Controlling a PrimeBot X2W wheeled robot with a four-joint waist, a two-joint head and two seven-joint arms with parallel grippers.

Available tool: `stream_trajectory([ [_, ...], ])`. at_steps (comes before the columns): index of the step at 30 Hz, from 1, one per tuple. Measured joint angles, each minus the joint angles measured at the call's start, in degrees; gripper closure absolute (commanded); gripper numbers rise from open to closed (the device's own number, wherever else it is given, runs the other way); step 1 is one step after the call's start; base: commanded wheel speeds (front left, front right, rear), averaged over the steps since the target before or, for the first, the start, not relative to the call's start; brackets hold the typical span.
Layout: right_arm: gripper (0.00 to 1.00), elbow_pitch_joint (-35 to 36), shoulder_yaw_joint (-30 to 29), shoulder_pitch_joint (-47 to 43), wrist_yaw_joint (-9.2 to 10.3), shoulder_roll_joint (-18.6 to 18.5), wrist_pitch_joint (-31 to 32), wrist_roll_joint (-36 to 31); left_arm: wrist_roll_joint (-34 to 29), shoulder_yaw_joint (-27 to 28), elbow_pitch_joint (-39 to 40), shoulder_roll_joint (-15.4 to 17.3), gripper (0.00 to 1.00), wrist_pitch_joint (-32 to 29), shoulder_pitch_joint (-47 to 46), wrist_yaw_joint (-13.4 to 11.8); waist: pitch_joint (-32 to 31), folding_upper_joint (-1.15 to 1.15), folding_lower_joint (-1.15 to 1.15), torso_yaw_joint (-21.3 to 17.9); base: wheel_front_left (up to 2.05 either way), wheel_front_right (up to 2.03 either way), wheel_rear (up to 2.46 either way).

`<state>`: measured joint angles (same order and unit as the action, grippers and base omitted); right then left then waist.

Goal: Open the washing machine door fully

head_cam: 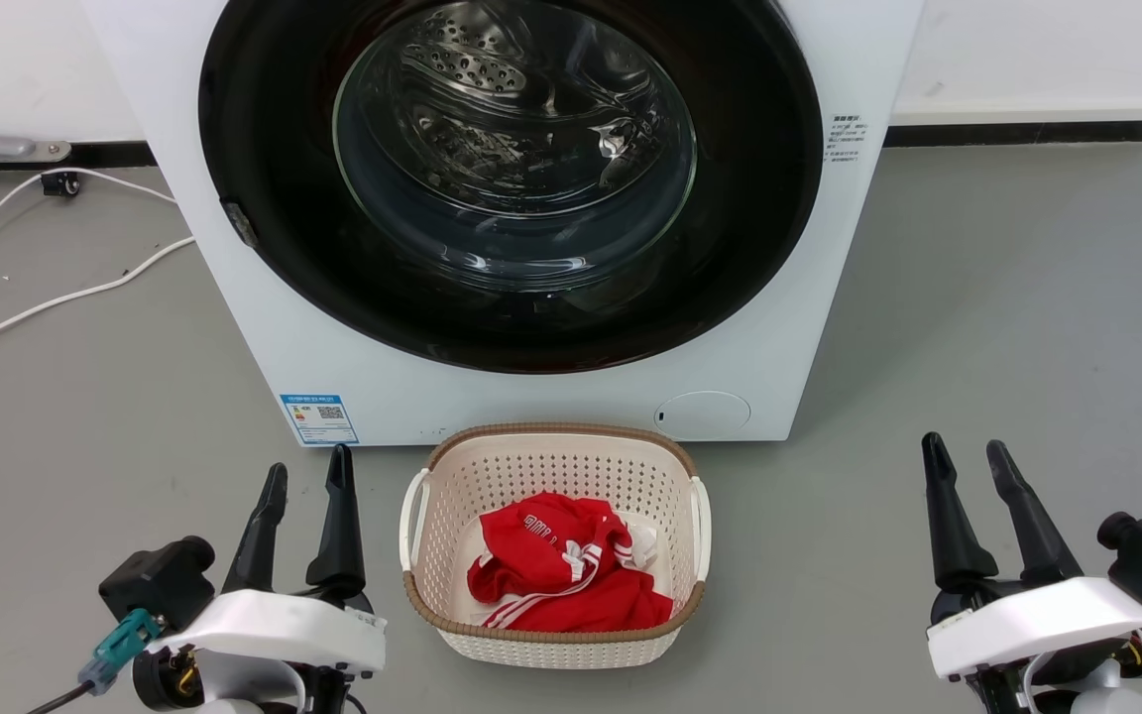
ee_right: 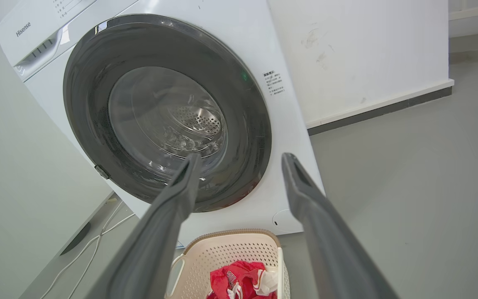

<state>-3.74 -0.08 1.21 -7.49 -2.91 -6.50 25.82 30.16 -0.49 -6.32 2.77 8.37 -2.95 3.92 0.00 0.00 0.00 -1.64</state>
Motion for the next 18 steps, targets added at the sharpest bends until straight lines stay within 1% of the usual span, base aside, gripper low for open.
stream_trajectory([
  [18,0.00,1.3,0.4,-0.6,0.00,0.0,1.2,-10.3,-11.0,-1.1,0.8,0.0,0.00,2.5,0.3,-0.9,0.1,0.00,0.00,-0.4,0.00,0.00,0.00],
])
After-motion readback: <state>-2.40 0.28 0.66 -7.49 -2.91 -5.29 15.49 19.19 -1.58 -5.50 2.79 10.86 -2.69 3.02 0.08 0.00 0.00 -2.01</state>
